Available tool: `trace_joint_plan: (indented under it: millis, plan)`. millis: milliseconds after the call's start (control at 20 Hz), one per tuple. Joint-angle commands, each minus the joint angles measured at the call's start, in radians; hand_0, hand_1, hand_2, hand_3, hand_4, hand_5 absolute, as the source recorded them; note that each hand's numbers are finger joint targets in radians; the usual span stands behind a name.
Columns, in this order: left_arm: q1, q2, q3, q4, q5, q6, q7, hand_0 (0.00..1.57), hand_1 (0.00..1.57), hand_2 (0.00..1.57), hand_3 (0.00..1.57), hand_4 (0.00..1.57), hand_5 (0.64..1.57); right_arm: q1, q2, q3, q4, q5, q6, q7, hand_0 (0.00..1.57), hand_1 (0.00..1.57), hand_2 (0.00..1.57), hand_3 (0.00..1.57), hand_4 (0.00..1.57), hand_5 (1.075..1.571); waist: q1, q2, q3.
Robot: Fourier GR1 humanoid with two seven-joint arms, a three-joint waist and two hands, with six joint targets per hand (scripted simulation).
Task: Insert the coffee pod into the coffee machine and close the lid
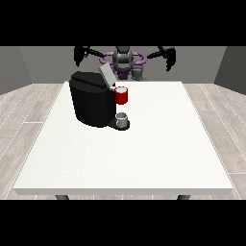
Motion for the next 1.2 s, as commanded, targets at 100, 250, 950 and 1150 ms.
trace_joint_plan:
  millis: [100, 250, 950, 1150]
  plan:
    - [0.07, -0.019, 0.01, -0.068, 0.059, -0.001, 0.02, 0.0, 0.0, 0.0, 0.0, 0.37, 1.571, -0.08, -0.05, 0.047, -0.084, 0.011, 0.076, 0.063, 0.0, 0.0, 0.0, 0.0, 0.11, 1.571, 0.013, 0.007, 0.0]
    - [0.097, -0.022, -0.042, -0.163, 0.087, -0.008, 0.085, 0.0, 0.0, 0.0, 0.0, 0.41, 1.571, -0.091, -0.054, 0.044, -0.091, 0.018, 0.071, 0.073, 0.0, 0.0, 0.0, 0.0, 0.08, 1.571, 0.032, 0.006, 0.0002]
    - [0.225, -0.013, -0.173, -0.46, 0.183, -0.021, 0.119, 0.0, 0.0, 0.0, 0.0, 0.32, 1.571, -0.305, -0.09, -0.121, 0.081, -0.153, 0.097, 0.147, 0.0, 0.0, 0.0, 0.0, 0.1, 1.571, 0.112, 0.184, 0.0004]
    - [0.201, -0.011, -0.195, -0.568, 0.226, -0.05, 0.163, 0.0, 0.0, 0.0, 0.0, 0.35, 1.571, -0.347, -0.122, -0.151, 0.161, -0.152, 0.096, 0.09, 0.0, 0.0, 0.0, 0.0, 0.07, 1.571, 0.147, 0.263, 0.0007]
